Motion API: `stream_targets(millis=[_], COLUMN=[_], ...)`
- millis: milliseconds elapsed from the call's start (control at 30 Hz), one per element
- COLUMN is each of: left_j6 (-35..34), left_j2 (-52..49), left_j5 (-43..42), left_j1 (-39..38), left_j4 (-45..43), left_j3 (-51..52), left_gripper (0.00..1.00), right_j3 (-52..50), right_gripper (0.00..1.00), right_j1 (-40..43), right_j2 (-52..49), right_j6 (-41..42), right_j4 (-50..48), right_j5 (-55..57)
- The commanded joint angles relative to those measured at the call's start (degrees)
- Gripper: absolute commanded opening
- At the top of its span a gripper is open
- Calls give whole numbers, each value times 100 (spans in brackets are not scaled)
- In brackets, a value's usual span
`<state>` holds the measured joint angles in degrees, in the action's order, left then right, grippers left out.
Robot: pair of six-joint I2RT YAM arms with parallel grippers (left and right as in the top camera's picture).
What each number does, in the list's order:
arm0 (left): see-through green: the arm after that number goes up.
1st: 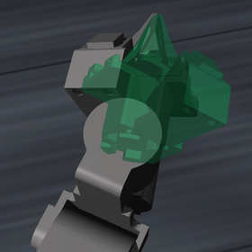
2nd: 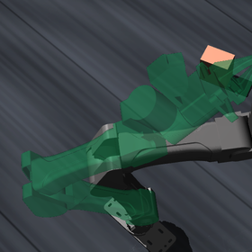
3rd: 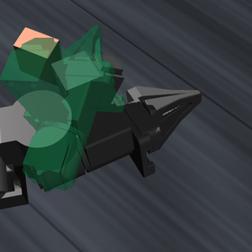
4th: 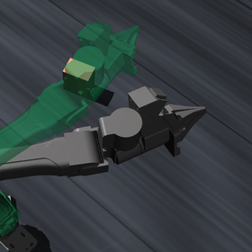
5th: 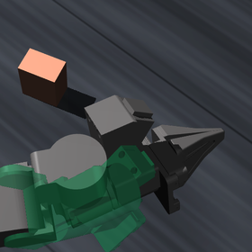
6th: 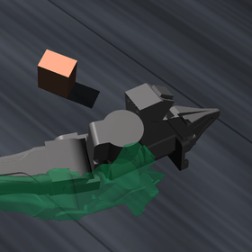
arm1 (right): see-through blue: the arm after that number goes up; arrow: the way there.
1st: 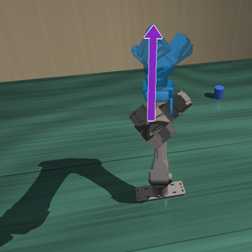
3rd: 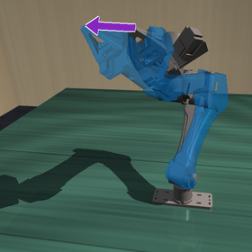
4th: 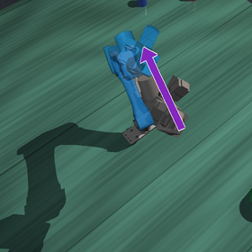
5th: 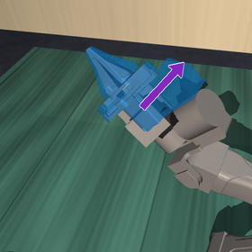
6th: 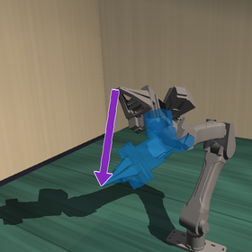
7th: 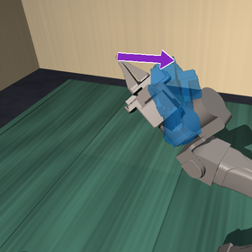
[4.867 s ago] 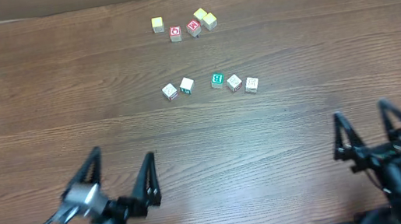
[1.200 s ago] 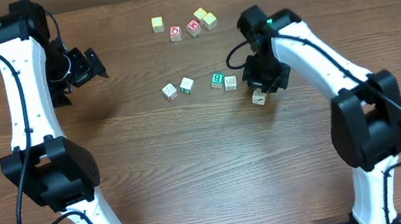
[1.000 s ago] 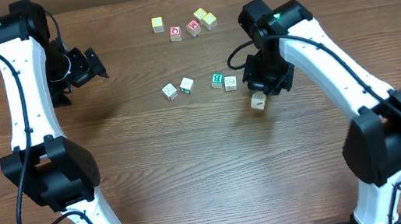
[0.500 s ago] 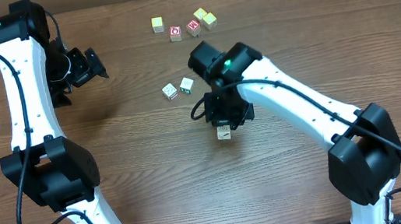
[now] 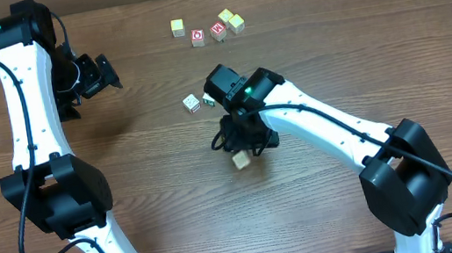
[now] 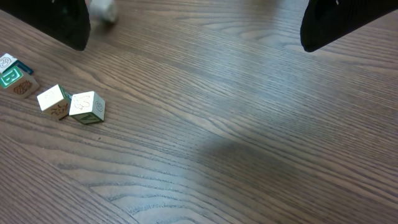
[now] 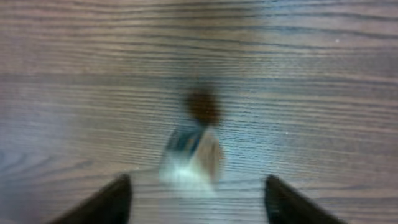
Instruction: Flip 5 blocks
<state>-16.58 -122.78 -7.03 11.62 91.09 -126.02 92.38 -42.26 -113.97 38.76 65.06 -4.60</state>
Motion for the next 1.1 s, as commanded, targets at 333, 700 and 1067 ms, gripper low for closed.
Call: stream_targets(millis=[333,700,1067], left_j6=[-81,-79,-81], left_j2=[166,166,166], left_j5=[15,15,15], left_j1=[-39,-39,-39], left_j4=[-4,-4,-7], left_j3=[-46,-46,-46], left_gripper=[100,100,100], right_j3=[-341,-1303,-1362], right_gripper=[83,62,51], right_j1=[-57,-240,-243], right_j2=[-4,-15,-28], right_j6=[68,72,223], right_j4=[-293,-2057,-2092], right_j5=[111,310,632])
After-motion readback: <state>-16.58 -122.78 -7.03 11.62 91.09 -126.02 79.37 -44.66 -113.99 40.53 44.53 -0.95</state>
